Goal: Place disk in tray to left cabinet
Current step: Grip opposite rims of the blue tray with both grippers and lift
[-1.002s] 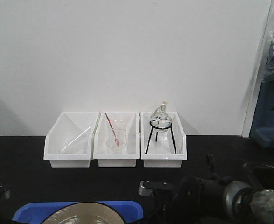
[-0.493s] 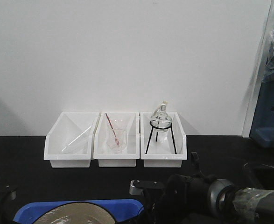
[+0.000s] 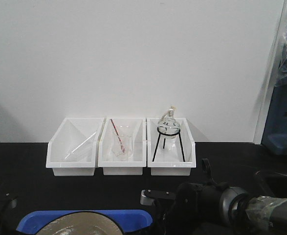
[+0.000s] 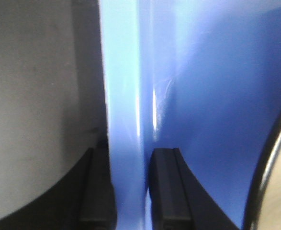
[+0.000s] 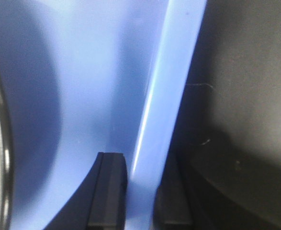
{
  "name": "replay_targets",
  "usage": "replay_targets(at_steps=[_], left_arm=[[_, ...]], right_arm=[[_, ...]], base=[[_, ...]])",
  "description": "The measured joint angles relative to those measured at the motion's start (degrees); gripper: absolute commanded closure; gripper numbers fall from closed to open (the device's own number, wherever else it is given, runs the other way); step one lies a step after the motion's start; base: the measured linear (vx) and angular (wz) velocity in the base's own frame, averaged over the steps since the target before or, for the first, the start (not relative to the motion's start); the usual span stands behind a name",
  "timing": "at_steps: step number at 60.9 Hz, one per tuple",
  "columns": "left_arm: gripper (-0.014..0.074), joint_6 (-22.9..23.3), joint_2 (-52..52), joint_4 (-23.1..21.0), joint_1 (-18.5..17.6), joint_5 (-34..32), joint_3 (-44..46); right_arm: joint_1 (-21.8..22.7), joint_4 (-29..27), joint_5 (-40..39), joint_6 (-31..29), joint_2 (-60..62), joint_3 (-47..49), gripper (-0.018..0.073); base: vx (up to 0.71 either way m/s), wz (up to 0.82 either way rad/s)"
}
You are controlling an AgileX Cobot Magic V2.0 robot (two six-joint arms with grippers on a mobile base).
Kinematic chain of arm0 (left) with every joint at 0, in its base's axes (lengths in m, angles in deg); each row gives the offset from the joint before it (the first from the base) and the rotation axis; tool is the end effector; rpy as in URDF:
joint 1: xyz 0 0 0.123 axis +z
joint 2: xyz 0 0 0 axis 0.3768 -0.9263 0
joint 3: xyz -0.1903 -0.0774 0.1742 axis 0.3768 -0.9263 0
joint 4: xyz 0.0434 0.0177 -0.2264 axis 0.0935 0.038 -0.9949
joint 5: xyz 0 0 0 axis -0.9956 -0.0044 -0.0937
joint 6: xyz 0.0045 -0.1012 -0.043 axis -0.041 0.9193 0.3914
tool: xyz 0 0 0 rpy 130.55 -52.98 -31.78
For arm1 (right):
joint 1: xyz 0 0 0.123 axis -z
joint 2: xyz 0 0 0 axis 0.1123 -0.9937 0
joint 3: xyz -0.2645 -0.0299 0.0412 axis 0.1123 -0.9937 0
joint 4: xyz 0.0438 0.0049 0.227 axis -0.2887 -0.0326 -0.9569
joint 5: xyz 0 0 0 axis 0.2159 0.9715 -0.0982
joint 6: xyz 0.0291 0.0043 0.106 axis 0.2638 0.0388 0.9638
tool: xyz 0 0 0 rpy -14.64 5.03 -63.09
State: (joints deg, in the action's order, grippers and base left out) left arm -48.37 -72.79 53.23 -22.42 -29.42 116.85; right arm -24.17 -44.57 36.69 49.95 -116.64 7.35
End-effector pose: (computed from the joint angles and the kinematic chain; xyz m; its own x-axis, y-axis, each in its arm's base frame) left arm 0.3177 -0.0197 0.1342 -0.9800 0.0229 -0.1978 0.0550 0.9859 -0.1582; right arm 0.3259 0.2238 0.1264 -0.9549 -0.1528 -0.2545 -0.2367 0.9094 0.3419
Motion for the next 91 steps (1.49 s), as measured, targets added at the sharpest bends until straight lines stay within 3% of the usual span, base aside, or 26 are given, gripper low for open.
replay_targets(at_steps=[17,27,39,60,74,91], left_arm=[[0.06,-4.8,-0.4,-10.0,0.7,0.4,0.0],[0.06,-5.2,-0.8,-17.2,0.7,3.3,-0.1],[0.0597,-5.2,1.3,-22.6,0.2,7.5,-0.7],[0.0597,-1.3,7.1,-23.2,0.1,10.6,0.0],[0.0597,2.4,8.0,-22.0,0.3,16.0,8.1],[0.0597,9.1,8.9,-23.9,0.3,21.1,14.1]], right_arm=[[1.2,2.4,0.6,0.9,1.5,-0.1,0.0564],[4.3,2.7,2.5,2.8,4.6,-0.1,0.0563],[7.8,2.3,7.4,3.0,8.0,-0.1,0.0563],[8.5,2.3,11.6,3.6,9.6,0.1,0.0563],[8.7,2.3,13.8,4.1,11.7,-0.1,0.0563],[13.9,-2.0,18.7,4.1,17.5,1.7,0.0563]], base=[[0.0,0.0],[0.0,0.0],[0.0,0.0],[0.0,0.0],[0.0,0.0],[0.0,0.0]])
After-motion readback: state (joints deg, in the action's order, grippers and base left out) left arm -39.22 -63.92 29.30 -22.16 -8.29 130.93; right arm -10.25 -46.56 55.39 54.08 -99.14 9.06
